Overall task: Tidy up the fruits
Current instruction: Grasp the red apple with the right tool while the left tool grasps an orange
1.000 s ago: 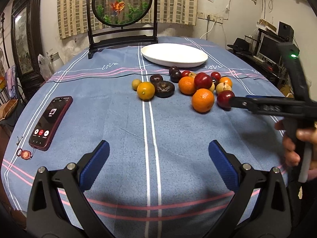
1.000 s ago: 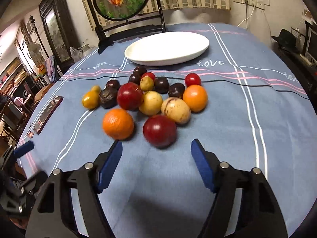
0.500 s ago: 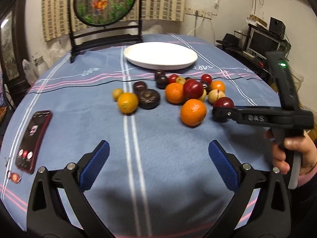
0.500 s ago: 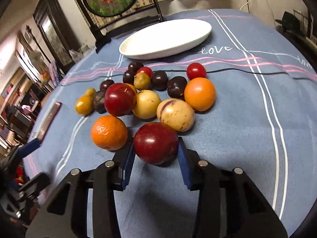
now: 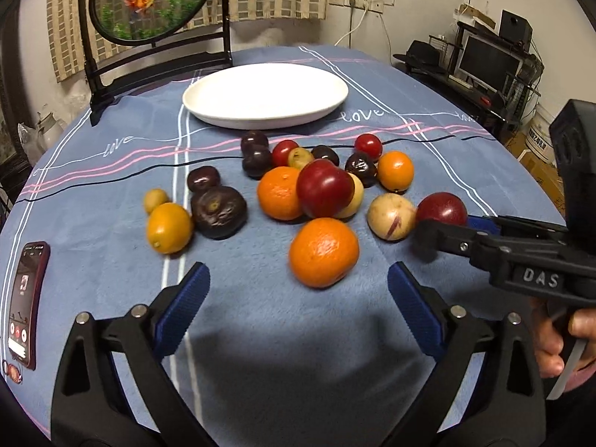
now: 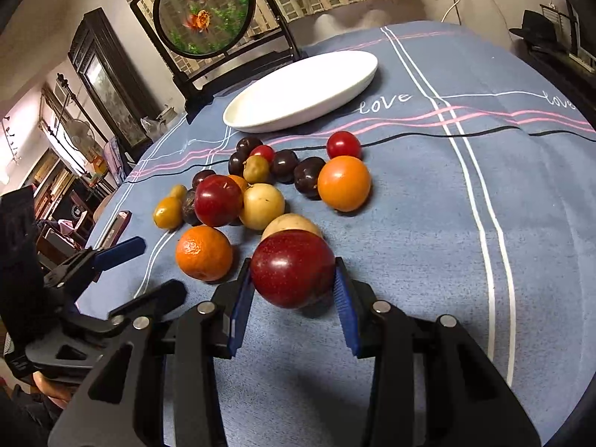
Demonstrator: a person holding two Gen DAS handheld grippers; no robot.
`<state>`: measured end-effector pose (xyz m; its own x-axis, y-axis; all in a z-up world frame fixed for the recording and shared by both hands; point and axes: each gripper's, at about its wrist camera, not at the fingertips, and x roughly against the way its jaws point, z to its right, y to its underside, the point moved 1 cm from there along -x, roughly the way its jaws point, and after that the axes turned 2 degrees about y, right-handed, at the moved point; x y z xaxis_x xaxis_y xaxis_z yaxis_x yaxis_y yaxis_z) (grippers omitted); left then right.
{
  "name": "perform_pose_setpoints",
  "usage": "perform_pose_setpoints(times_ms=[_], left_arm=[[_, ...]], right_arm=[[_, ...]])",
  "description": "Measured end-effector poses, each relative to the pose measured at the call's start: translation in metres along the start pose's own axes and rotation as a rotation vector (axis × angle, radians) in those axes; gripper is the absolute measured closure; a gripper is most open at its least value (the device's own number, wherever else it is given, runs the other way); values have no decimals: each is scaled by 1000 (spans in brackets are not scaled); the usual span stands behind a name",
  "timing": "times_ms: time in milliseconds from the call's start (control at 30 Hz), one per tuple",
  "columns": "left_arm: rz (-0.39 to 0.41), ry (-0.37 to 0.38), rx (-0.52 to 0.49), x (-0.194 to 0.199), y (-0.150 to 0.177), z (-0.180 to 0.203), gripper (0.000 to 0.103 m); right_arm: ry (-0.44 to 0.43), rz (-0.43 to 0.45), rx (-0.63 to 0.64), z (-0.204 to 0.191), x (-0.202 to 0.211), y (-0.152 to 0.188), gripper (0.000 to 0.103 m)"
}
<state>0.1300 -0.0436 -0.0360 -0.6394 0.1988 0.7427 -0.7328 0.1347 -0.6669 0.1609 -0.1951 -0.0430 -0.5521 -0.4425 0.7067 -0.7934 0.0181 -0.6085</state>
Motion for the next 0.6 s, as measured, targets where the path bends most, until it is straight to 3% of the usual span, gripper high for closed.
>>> perform_pose_setpoints(times_ms=[433,600], left_arm=[[-36,28,19,-13,-2,3,31],[-57,50,34,-23,-6,3,34]], right_arm=[[-10,11,-18,4,1,-1,61],[-19,-2,-30,6,-1,-1,61]])
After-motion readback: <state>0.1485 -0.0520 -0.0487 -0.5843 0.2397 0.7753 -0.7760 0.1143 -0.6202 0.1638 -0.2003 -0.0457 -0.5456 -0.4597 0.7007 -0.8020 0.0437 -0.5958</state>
